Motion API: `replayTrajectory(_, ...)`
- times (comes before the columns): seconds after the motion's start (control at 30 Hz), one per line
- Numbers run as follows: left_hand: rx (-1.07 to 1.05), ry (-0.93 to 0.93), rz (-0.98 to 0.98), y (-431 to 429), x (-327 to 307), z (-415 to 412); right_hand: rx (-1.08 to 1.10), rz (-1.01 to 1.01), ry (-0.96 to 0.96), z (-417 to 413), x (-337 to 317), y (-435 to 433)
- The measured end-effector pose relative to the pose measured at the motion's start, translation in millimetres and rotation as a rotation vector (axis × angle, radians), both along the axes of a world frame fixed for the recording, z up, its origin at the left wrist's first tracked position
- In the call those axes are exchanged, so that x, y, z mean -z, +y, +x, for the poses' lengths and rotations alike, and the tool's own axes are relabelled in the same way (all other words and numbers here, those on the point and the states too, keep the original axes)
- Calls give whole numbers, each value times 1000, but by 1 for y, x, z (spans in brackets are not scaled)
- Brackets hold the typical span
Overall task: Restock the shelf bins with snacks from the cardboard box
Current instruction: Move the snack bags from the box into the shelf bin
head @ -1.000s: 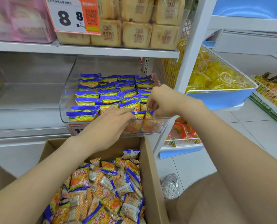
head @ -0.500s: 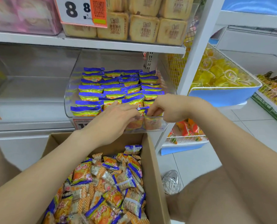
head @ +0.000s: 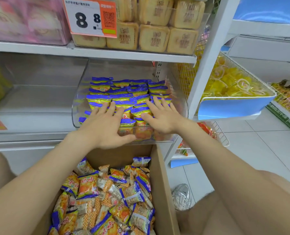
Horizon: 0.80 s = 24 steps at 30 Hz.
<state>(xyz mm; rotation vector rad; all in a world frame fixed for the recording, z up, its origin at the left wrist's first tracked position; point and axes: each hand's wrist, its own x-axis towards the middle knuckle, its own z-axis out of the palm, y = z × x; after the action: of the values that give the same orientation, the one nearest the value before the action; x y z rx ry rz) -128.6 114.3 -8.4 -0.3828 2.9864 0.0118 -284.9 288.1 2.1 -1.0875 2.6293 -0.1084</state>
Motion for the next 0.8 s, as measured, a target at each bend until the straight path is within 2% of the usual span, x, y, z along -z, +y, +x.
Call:
replayTrajectory(0.1, 55, -42, 5, -6, -1, -5, -14, 112, -78, -2, -4, -6)
replayTrajectory(0.23, 56, 2, 48, -5, -2, -4, 40, 61, 15, 6, -2, -9)
replayTrajectory(0.33, 88, 296, 132, 0, -1, 11, 93, -173, 296, 36, -8, -16)
replayTrajectory(0.4, 104, 555, 169, 8, -2, 29, -24, -437, 438, 71, -18, -17)
replayTrajectory(0.43, 96, 669, 157, 12, -4, 40, -109, -537, 445, 92, -25, -16)
replayTrajectory(0.5, 56, 752, 144, 16, -3, 66, -234, -557, 366, 130, -27, -12)
replayTrajectory(0.57, 21, 606, 206, 13, 5, 92, -291, -451, 199, 158, -14, -5)
replayTrajectory(0.63, 8, 256, 227, 3, 27, 117, -350, -288, 40, 181, 12, 1)
replayTrajectory(0.73, 76, -357, 144, -3, 74, 142, -496, -25, -26, 204, 50, 4)
replayTrajectory(0.8, 132, -588, 179, 1, 105, 153, -585, 92, -40, 213, 68, 0)
